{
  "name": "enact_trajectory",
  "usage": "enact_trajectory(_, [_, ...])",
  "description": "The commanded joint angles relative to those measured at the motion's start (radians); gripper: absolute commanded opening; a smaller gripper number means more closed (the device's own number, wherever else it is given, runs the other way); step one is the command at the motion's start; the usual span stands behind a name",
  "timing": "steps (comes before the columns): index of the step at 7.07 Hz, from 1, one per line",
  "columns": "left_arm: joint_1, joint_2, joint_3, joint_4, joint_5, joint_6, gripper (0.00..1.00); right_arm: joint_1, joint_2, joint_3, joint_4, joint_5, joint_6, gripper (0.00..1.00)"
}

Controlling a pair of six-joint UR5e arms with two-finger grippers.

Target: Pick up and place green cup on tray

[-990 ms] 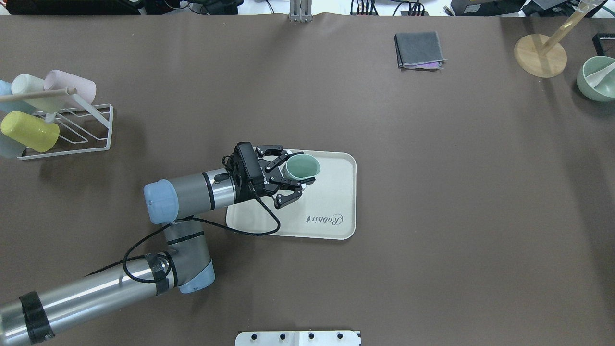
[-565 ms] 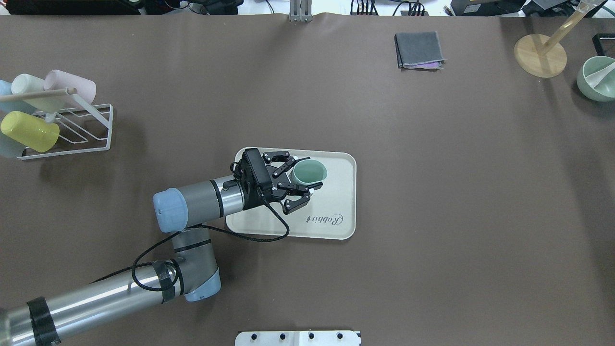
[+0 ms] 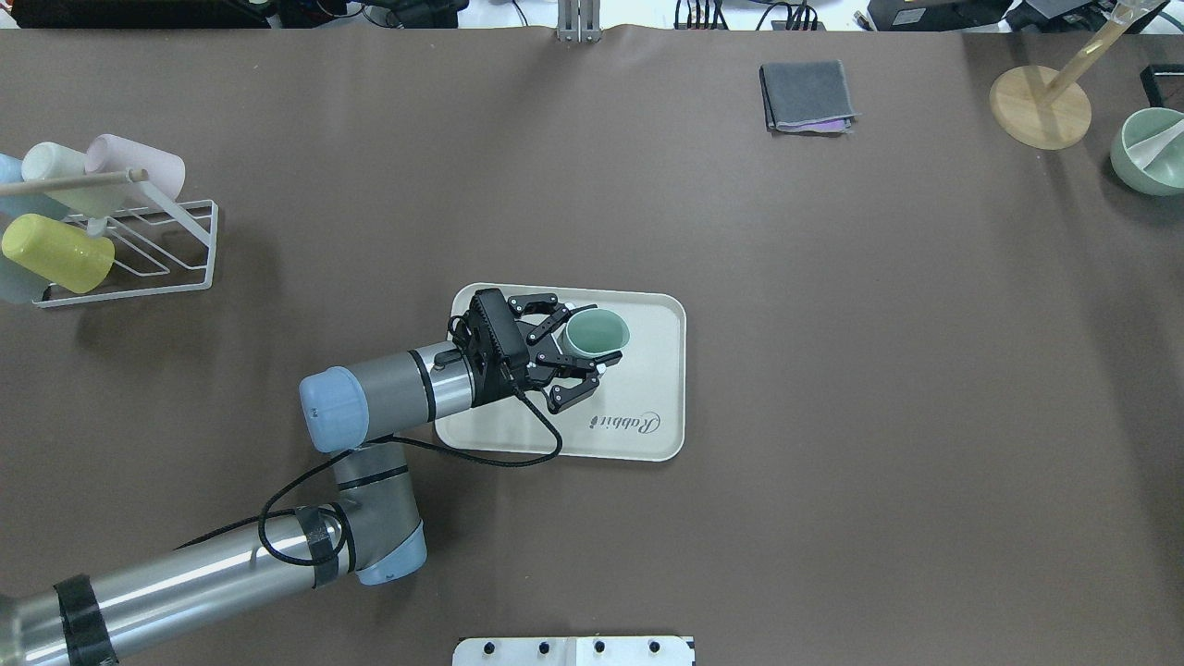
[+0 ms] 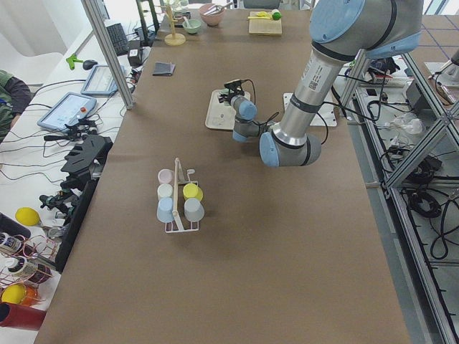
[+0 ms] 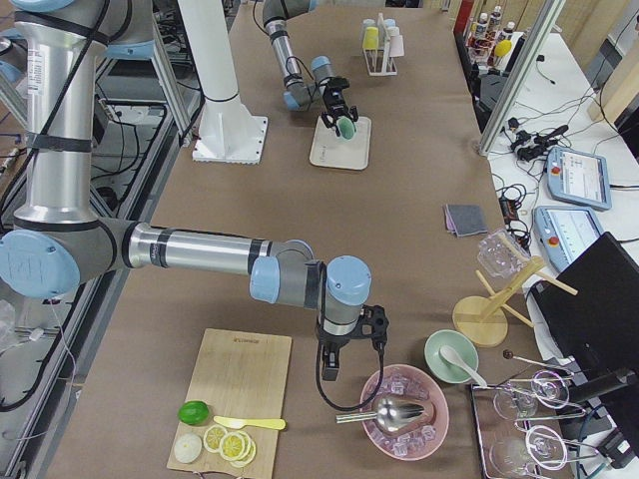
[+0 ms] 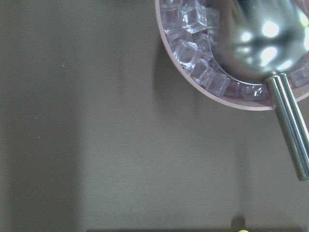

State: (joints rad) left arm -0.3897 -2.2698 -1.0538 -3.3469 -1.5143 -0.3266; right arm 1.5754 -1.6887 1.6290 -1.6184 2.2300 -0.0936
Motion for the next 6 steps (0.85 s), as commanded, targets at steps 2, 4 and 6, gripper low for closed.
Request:
enact_trajectory(2, [-0.001, 0.004, 0.003, 0.001, 0.043, 0.000, 0.43, -0.002, 0.003, -0.006, 0.000, 0.000, 0.000, 1.00])
enact_trajectory(4, [-0.003, 0.006, 0.006, 0.001, 0.061, 0.000, 0.44, 0.000, 0.003, -0.008, 0.000, -0.003, -0.002, 1.00])
enact_trajectory(6, [-0.003, 0.009, 0.006, 0.009, 0.063, -0.006, 0.98, 0.000, 0.003, -0.017, 0.000, -0.004, 0.000, 1.00])
